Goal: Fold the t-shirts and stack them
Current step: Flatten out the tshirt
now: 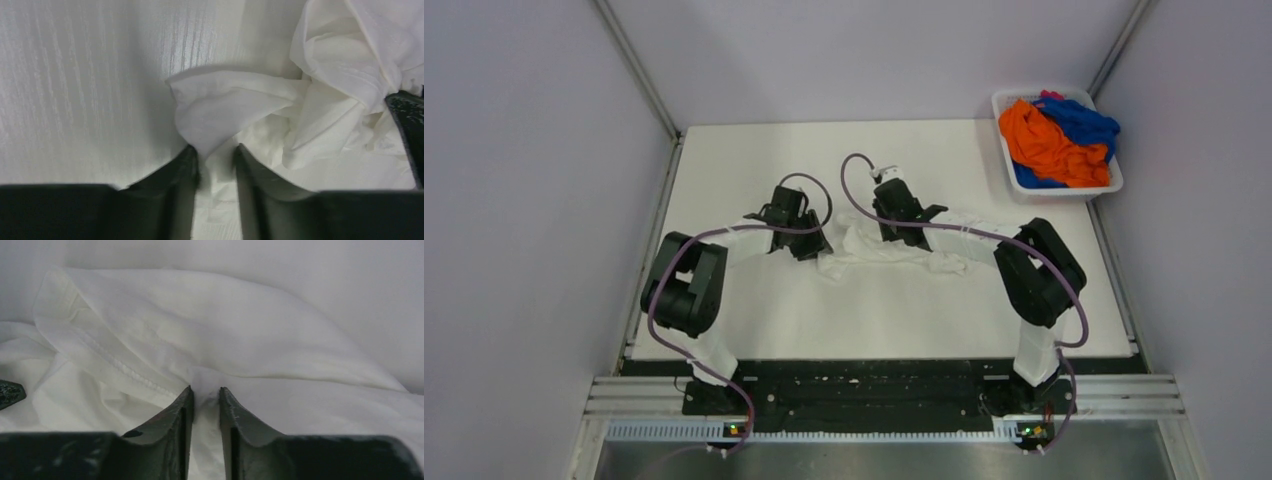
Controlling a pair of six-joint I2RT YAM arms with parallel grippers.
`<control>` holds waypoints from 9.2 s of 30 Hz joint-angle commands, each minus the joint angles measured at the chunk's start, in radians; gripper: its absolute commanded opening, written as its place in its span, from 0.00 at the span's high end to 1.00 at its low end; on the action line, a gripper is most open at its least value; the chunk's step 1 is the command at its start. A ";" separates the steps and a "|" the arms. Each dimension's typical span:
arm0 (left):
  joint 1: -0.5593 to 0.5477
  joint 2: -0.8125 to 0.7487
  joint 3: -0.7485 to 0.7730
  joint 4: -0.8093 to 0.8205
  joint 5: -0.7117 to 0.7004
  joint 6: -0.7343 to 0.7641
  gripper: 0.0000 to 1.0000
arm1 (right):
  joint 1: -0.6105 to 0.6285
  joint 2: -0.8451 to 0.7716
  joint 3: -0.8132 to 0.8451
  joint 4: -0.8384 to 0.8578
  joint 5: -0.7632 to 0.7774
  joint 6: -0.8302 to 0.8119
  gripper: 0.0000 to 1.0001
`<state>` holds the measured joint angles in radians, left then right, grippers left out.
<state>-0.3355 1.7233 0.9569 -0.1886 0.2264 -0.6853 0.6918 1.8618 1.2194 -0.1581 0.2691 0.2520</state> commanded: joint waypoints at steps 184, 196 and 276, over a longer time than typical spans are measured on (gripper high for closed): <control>-0.384 -0.033 0.303 -0.246 -0.354 0.006 0.01 | -0.419 0.115 0.499 -0.175 0.039 0.040 0.01; -0.054 -0.497 -0.180 -0.436 -0.523 -0.171 0.01 | -0.510 -0.766 -0.523 0.141 0.039 0.369 0.01; 0.315 -0.722 -0.399 -0.465 -0.605 -0.294 1.00 | -0.083 -0.769 -0.773 -0.560 -0.448 0.461 0.48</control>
<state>-0.0257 1.0321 0.5613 -0.6796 -0.3840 -0.9916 0.5892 1.0752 0.4461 -0.7918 -0.2432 0.7059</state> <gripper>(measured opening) 0.023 0.541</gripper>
